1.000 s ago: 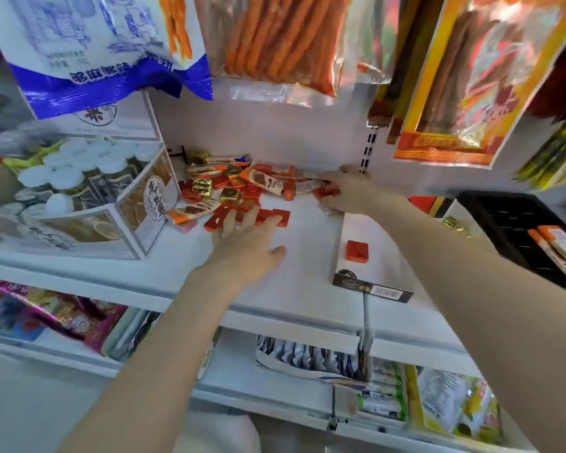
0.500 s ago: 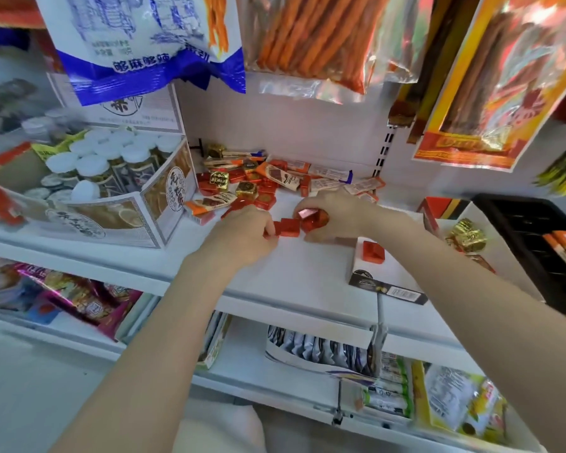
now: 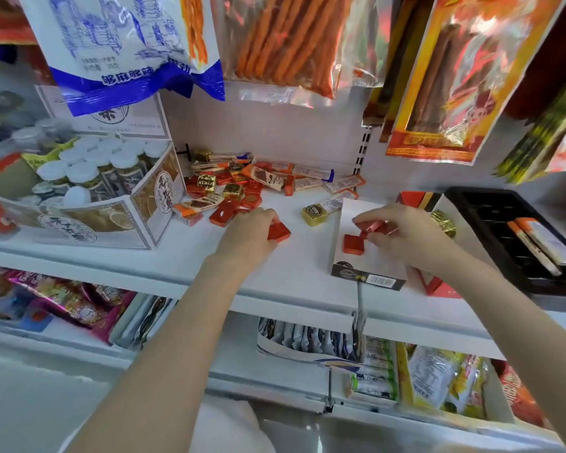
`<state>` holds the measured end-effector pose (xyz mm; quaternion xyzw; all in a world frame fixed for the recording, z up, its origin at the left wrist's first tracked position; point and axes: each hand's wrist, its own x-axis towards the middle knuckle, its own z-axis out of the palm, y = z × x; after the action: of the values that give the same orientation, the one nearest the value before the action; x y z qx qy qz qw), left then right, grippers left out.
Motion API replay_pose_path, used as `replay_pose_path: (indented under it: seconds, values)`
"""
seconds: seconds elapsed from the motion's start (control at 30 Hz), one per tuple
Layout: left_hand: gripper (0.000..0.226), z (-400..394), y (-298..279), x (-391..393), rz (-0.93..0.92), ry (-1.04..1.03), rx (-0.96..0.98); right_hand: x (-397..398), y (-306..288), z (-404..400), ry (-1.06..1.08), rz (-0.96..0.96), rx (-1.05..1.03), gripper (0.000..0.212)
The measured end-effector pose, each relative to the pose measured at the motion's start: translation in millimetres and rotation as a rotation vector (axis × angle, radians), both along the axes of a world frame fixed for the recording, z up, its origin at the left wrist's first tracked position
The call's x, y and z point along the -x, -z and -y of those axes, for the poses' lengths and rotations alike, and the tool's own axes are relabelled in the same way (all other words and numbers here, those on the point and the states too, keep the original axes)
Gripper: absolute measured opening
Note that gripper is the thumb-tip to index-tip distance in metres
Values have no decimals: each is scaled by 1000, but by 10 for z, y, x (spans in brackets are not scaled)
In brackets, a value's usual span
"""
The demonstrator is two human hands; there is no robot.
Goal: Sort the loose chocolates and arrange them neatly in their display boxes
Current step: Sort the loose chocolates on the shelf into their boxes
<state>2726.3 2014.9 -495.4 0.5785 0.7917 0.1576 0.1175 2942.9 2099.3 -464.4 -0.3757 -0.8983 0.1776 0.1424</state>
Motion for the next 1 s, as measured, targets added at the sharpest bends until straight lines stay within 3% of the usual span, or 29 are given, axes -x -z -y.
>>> replay_pose_path:
  seconds: [0.1,0.2,0.33,0.57,0.83,1.0]
  values:
    - [36,12,-21,-53,66,-17,3,-82,50,41,-19,132,23,33]
    - [36,46,-125,-145,100,14,-64,-139,26,53,20,111,40,33]
    - [37,119,-299,-397,181,190,-191,-244,8,3,42,146,-57,40]
    - [35,-64,-223,-850,197,358,-171,-305,1,-31,106,16,-3,34]
    - [58,-151,-165,-821,334,314,-152,-304,-59,36,112,-31,11,37]
    - [43,-70,-165,-522,138,142,-178,-29,-29,-15,90,-110,60,36]
